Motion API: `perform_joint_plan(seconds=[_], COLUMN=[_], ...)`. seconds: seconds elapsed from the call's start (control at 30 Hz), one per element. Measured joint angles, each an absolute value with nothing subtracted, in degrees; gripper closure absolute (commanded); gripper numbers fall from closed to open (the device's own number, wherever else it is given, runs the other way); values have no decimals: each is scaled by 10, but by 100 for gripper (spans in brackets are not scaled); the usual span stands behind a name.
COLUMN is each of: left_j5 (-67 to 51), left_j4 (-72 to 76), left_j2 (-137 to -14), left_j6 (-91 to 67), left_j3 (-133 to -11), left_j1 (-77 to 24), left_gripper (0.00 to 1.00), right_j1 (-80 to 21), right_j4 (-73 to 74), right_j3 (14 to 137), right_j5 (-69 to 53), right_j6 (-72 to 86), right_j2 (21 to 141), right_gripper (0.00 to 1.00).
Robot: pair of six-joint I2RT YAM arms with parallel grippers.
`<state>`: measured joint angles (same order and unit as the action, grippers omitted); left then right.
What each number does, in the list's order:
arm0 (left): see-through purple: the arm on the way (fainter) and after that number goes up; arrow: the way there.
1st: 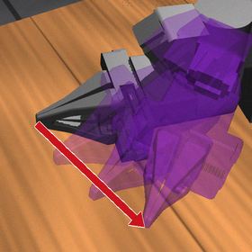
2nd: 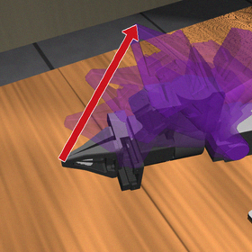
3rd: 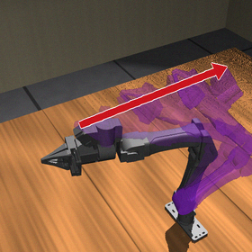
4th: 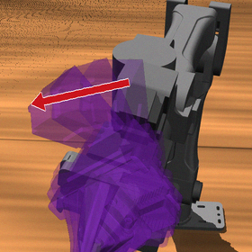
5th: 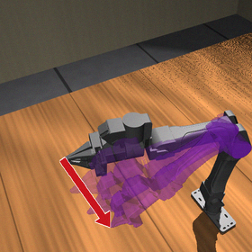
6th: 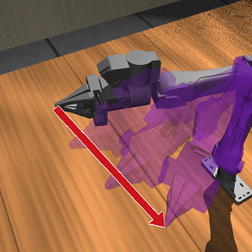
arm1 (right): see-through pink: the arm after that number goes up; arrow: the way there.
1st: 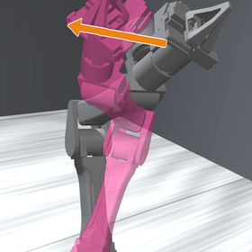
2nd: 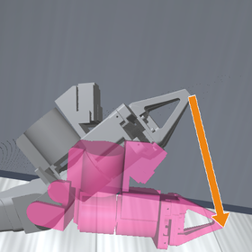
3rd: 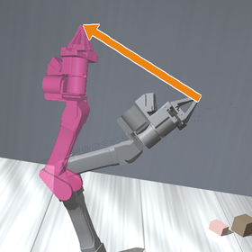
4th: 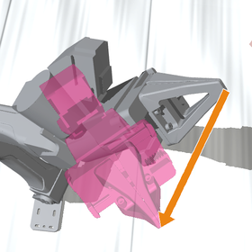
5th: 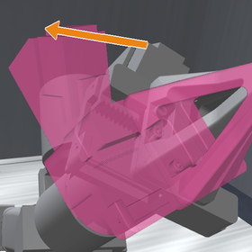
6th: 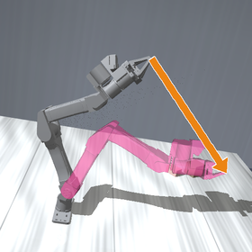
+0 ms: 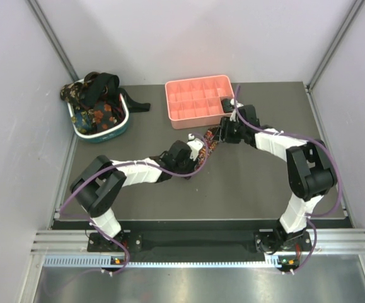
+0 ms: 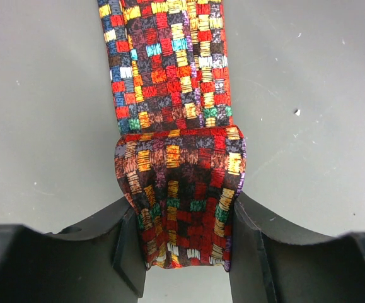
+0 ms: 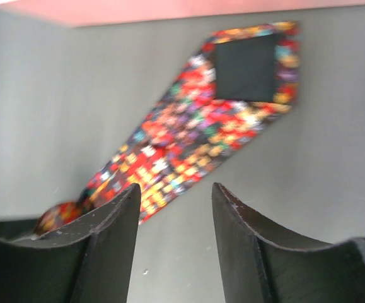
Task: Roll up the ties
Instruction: Roll the tie
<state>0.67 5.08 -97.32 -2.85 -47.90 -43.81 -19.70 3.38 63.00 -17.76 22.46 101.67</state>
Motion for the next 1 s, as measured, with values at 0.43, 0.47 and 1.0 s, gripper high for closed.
perform_joint_plan(seconds=[0.43, 0.47, 1.0], left_j5=[10, 10, 11], left_j4=[-68, -73, -95], left_j2=[-1001, -1002, -1009], left_j6=[-36, -36, -44], left_j3=[-554, -557, -573], left_j1=[-446, -447, -447], left_gripper=[50, 50, 50], right_j1=[-199, -200, -271], right_j4=[45, 46, 100], right_j3=[651, 653, 764], right_j5=[0, 10, 155], right_j6=[289, 292, 326], right_j2=[1057, 1062, 1147], right_gripper=[57, 57, 58])
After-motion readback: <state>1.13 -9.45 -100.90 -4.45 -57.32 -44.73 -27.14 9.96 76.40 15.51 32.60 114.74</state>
